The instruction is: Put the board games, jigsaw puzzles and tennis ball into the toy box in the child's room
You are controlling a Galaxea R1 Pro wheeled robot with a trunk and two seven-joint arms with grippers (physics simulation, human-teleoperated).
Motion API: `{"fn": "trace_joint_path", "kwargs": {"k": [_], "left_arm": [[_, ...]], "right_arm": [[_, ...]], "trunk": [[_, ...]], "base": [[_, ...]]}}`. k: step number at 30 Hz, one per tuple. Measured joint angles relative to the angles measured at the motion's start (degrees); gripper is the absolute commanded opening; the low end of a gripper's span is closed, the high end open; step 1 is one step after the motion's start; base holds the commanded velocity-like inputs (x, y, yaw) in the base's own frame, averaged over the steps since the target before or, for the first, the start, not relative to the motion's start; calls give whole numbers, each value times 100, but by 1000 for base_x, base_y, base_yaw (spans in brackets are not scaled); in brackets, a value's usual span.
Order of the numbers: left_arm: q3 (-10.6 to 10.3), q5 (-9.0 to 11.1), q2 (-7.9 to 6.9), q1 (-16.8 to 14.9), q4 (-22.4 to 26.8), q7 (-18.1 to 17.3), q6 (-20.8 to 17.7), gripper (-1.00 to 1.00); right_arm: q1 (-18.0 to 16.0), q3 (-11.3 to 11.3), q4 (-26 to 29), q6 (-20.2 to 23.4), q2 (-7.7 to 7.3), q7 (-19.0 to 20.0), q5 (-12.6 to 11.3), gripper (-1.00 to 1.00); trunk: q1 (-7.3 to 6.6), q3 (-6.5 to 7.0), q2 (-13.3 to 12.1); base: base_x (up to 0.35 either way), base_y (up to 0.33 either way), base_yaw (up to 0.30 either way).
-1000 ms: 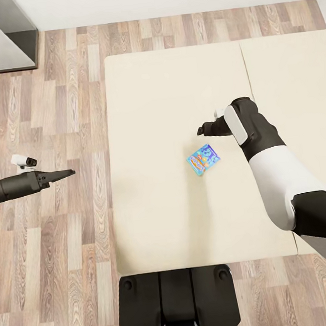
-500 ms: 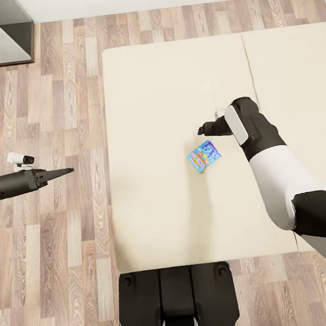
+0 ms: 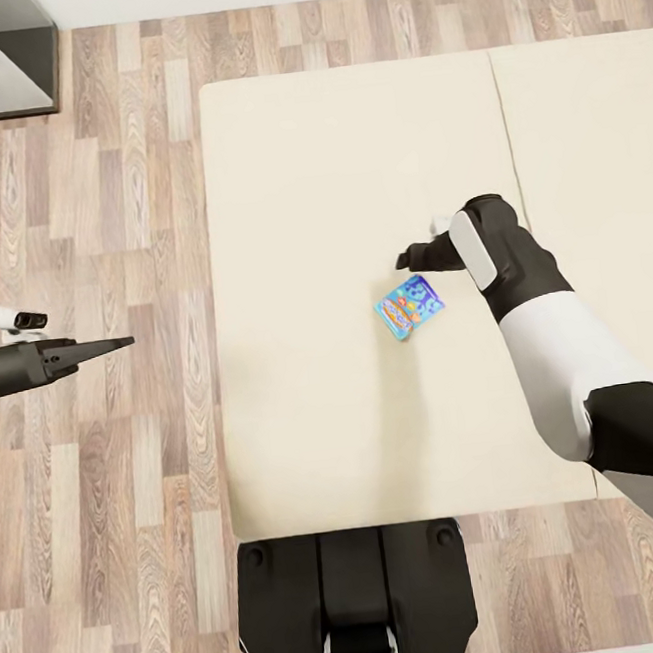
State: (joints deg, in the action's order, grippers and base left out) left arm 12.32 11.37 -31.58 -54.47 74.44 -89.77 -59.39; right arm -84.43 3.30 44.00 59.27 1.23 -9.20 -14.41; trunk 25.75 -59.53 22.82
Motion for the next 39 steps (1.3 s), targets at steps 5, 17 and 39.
{"fn": "trace_joint_path", "kwargs": {"k": [5, 17, 39], "left_arm": [[0, -2, -10, 0, 1, 0, 0, 100], [1, -1, -13, 0, 22, 0, 0, 100], [0, 0, -39, -1, 53, 0, 0, 100]], "right_arm": [[-11, 0, 0, -1, -25, -5, -1, 100], [-46, 0, 8, 2, -41, -6, -1, 100], [-88, -8, 176, -36, -48, -6, -7, 100]], "trunk": [[0, -47, 0], [0, -161, 0], [0, -369, 0]], "base": [[0, 0, 0], [0, 0, 0], [0, 0, 0]]}}
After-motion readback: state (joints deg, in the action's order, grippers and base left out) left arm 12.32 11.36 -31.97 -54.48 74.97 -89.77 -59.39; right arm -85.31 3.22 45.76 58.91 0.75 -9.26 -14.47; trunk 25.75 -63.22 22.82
